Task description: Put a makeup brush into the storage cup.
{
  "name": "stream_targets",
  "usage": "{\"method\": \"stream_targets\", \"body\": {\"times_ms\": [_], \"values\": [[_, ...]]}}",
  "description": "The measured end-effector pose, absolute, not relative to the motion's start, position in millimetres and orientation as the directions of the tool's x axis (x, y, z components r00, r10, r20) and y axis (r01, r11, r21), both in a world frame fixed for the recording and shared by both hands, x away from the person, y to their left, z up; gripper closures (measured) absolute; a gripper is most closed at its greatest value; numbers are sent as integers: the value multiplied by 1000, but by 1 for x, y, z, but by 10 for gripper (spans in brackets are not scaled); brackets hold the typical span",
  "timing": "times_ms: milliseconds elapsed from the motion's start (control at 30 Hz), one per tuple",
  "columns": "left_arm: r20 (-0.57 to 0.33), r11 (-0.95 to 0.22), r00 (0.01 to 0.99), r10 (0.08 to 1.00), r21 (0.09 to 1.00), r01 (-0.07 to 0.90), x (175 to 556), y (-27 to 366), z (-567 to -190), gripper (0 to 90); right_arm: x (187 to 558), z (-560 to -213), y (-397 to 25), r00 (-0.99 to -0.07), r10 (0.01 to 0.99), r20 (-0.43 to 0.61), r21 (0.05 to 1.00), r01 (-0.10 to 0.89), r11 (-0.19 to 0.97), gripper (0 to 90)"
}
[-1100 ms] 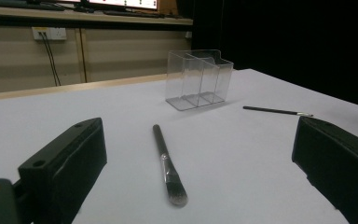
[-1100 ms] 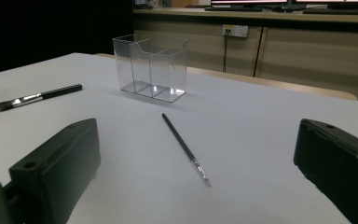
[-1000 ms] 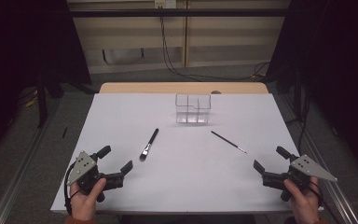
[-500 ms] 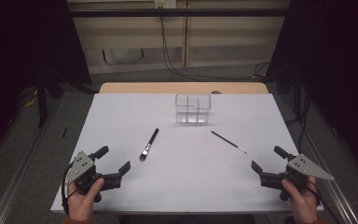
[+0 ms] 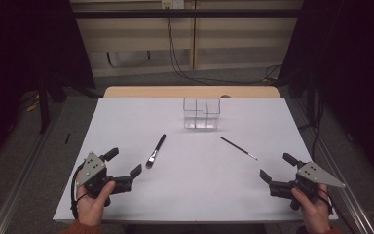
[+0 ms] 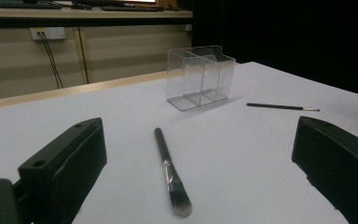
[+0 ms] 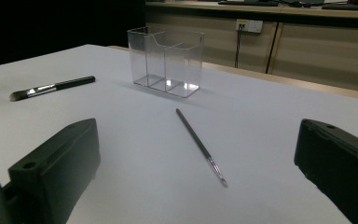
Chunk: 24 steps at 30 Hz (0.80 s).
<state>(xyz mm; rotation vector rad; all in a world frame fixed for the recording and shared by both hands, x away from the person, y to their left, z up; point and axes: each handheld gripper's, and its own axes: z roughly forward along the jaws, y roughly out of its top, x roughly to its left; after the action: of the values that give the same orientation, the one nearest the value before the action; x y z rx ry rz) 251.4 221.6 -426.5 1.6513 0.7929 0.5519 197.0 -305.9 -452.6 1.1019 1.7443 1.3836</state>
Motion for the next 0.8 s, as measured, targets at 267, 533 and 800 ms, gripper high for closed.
{"method": "stream_targets", "body": {"times_ms": [267,533,800], "values": [[-21,-132,668,744,975,178,263,210,-418,31,197,-453,-306,-437,899,21,971,224,86,0],[-4,-173,670,743,965,198,274,201,-420,31,198,-453,-306,-443,896,12,971,221,96,0],[-7,-179,695,719,964,195,283,195,-415,32,198,-454,-306,-445,896,15,970,224,95,0]]}}
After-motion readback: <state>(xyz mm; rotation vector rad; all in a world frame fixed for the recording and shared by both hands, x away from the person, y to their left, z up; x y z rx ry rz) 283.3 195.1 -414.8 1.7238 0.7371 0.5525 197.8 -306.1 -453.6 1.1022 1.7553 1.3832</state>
